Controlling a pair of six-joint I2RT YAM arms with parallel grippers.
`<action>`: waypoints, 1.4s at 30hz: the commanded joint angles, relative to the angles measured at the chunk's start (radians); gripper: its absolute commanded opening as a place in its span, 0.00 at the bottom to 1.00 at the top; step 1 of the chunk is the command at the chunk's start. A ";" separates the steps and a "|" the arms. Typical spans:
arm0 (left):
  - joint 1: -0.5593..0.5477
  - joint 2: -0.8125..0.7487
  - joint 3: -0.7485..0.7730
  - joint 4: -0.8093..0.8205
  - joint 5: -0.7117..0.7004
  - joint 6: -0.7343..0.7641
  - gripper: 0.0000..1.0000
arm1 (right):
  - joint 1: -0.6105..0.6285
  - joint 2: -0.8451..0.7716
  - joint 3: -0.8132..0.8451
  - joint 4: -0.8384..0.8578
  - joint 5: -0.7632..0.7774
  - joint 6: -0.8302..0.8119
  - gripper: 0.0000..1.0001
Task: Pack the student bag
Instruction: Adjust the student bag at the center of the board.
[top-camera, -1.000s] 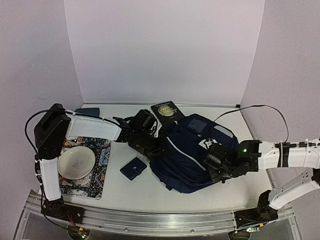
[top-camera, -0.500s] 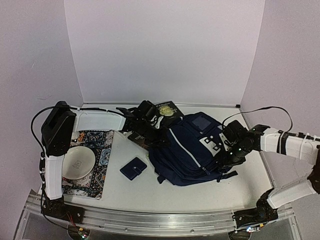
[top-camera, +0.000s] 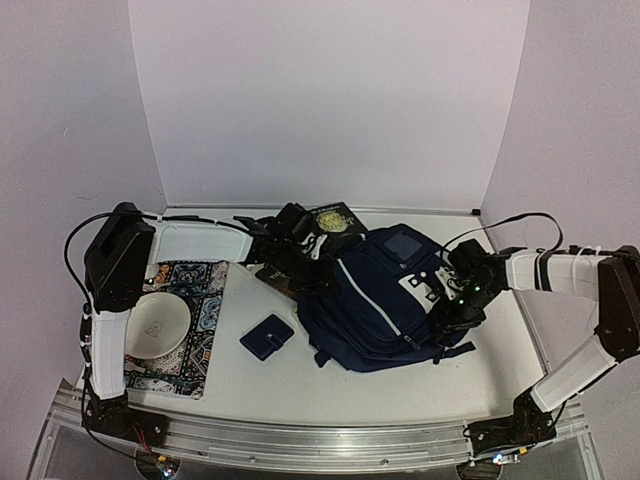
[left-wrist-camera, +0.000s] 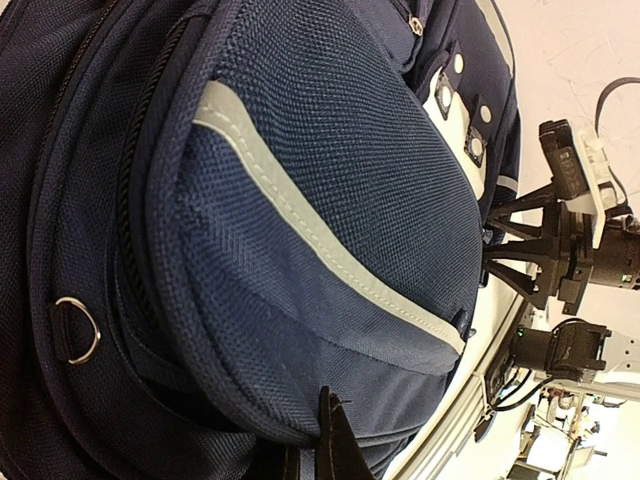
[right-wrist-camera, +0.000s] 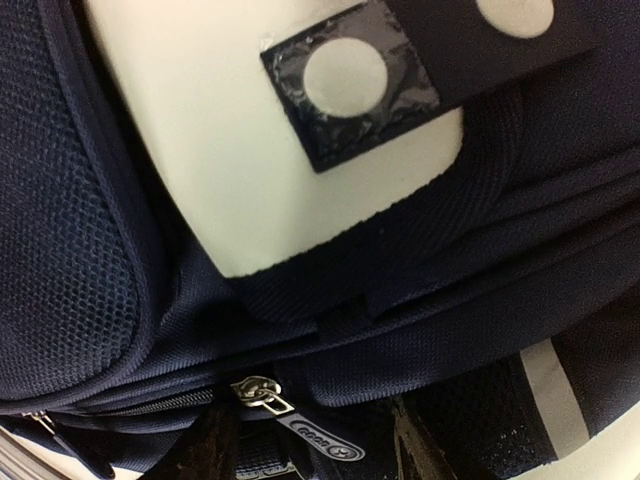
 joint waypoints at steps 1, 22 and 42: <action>0.014 -0.005 0.049 0.043 -0.008 0.027 0.00 | -0.016 -0.004 0.035 -0.012 -0.023 -0.042 0.56; 0.013 -0.058 -0.079 0.226 -0.046 -0.148 0.00 | 0.045 -0.140 0.000 -0.118 -0.169 0.052 0.00; 0.003 -0.107 -0.181 0.474 -0.133 -0.300 0.00 | 0.238 -0.205 -0.034 -0.175 -0.017 0.210 0.12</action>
